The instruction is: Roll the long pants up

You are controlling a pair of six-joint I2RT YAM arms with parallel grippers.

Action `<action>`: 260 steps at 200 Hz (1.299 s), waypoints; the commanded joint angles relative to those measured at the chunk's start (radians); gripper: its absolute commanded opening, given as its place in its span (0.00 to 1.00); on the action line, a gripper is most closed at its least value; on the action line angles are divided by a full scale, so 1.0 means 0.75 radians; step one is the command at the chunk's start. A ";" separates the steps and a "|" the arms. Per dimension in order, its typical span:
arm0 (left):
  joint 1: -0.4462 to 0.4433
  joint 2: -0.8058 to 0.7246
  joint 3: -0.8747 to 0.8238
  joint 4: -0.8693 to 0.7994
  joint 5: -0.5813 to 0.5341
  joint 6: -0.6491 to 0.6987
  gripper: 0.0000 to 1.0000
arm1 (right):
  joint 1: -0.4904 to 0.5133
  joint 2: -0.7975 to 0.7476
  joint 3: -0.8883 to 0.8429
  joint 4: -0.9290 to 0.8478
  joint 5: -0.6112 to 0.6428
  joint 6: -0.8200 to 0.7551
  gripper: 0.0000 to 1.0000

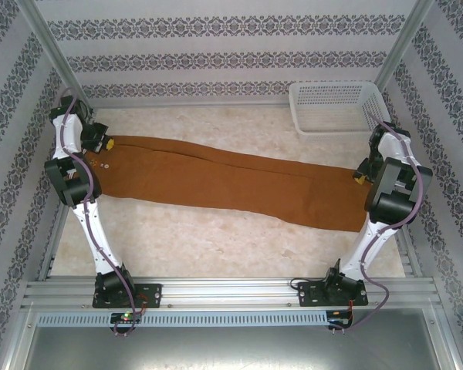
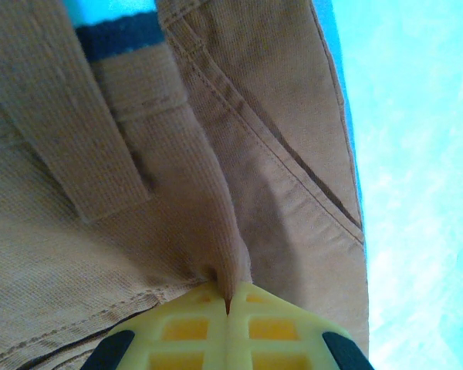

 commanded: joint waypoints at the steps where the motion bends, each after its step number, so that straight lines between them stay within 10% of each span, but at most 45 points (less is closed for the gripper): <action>1: 0.030 0.008 0.038 0.055 -0.092 -0.017 0.00 | -0.010 -0.014 0.002 -0.033 0.029 -0.032 0.71; 55: 0.045 0.053 0.033 0.068 -0.295 -0.060 0.00 | 0.133 -0.130 -0.052 0.004 -0.091 -0.090 0.55; 84: 0.053 0.069 0.065 0.117 -0.237 -0.063 0.86 | 0.258 -0.197 -0.045 0.002 -0.162 -0.118 0.60; 108: 0.049 0.040 0.093 0.063 -0.174 -0.066 1.00 | 0.377 -0.218 -0.011 0.021 -0.222 -0.139 0.61; 122: 0.037 -0.041 0.036 0.061 -0.167 -0.075 0.89 | 0.458 -0.207 0.019 0.035 -0.271 -0.151 0.48; 129: 0.030 -0.099 -0.023 0.078 -0.164 -0.082 0.72 | 0.505 -0.197 0.034 0.041 -0.292 -0.153 0.15; 131: 0.028 -0.116 -0.040 0.085 -0.160 -0.084 0.63 | 0.518 -0.193 0.037 0.044 -0.298 -0.154 0.00; 143: 0.010 -0.212 -0.170 0.130 -0.156 -0.110 0.01 | 0.599 -0.162 0.063 0.058 -0.356 -0.160 0.00; 218: -0.241 -0.432 -0.729 0.274 -0.124 -0.104 0.00 | 0.833 0.002 0.160 0.040 -0.300 -0.047 0.01; 235: -0.269 -0.442 -0.765 0.274 -0.120 -0.085 0.00 | 0.771 -0.035 0.109 0.013 -0.219 -0.036 0.56; 260: -0.270 -0.436 -0.701 0.211 -0.126 -0.032 0.00 | 0.559 -0.101 0.039 -0.040 -0.220 -0.092 0.75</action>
